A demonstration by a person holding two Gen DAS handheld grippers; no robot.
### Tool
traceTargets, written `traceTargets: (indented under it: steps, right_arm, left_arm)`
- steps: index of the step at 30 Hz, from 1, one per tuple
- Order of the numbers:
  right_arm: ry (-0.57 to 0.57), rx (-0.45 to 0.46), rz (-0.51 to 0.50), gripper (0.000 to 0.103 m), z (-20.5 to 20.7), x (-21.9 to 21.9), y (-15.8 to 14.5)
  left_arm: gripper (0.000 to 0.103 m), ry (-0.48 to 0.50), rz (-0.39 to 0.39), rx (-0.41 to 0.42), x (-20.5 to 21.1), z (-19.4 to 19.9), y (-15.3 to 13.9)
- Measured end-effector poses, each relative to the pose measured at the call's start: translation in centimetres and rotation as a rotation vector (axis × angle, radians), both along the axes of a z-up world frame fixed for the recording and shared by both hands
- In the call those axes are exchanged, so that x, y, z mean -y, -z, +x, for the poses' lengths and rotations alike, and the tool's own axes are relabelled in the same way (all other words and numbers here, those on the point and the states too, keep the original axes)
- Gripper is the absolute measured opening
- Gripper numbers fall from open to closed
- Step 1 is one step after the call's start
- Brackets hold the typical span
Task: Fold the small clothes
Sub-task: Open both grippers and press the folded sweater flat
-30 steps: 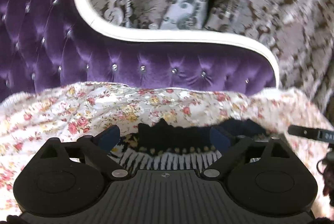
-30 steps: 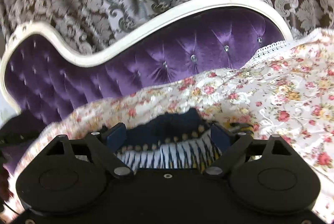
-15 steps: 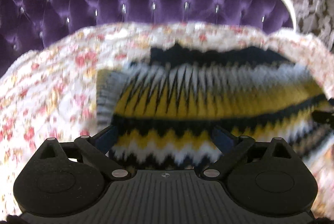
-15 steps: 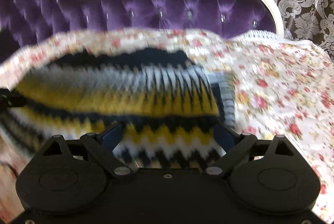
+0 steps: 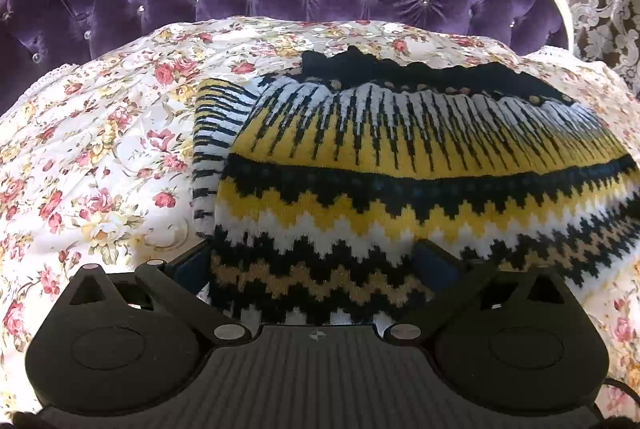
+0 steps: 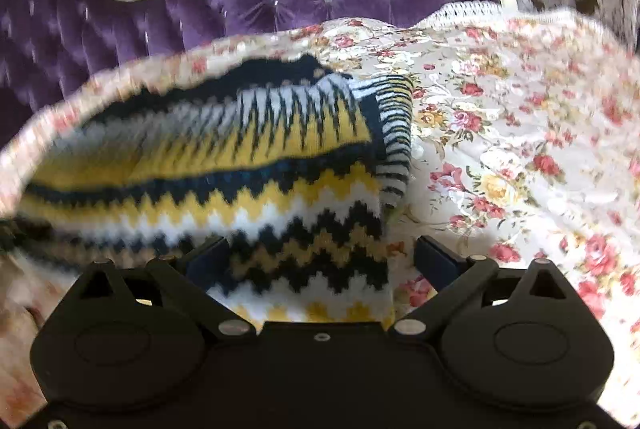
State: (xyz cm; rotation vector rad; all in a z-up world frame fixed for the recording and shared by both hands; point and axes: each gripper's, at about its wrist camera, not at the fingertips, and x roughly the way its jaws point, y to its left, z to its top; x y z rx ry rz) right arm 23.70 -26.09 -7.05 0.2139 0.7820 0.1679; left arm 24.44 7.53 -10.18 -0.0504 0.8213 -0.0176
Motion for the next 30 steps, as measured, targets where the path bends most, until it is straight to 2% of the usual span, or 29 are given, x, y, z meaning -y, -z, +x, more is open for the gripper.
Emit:
traceTargets:
  steps: [3,5,9,15,21,25,30]
  right_arm:
    - [0.076,-0.003,0.204,0.1,0.5,2.3,0.0]
    - [0.115,0.003,0.29,0.1,0.8,3.4,0.3]
    - [0.165,0.0,0.381,0.102,1.9,4.5,0.9]
    - [0.15,0.008,0.536,0.103,3.1,4.5,1.9]
    - [0.143,0.06,0.53,0.103,3.0,4.2,2.3]
    - [0.142,0.058,0.499,0.103,3.1,3.9,2.1]
    - [0.139,0.042,0.508,0.103,3.3,4.2,2.1]
  left_arm:
    - [0.103,0.0,-0.009,0.003,-0.1,0.1,0.1]
    - [0.103,-0.003,-0.01,0.004,-0.1,0.0,0.1]
    - [0.103,-0.014,-0.007,0.005,0.0,0.1,0.1]
    - [0.103,-0.025,-0.004,0.009,0.1,0.2,0.2]
    - [0.103,-0.035,0.0,0.012,0.2,0.3,0.3]
    - [0.103,-0.043,0.004,0.011,0.2,0.4,0.3]
    - [0.103,-0.046,0.008,0.007,0.2,0.4,0.3]
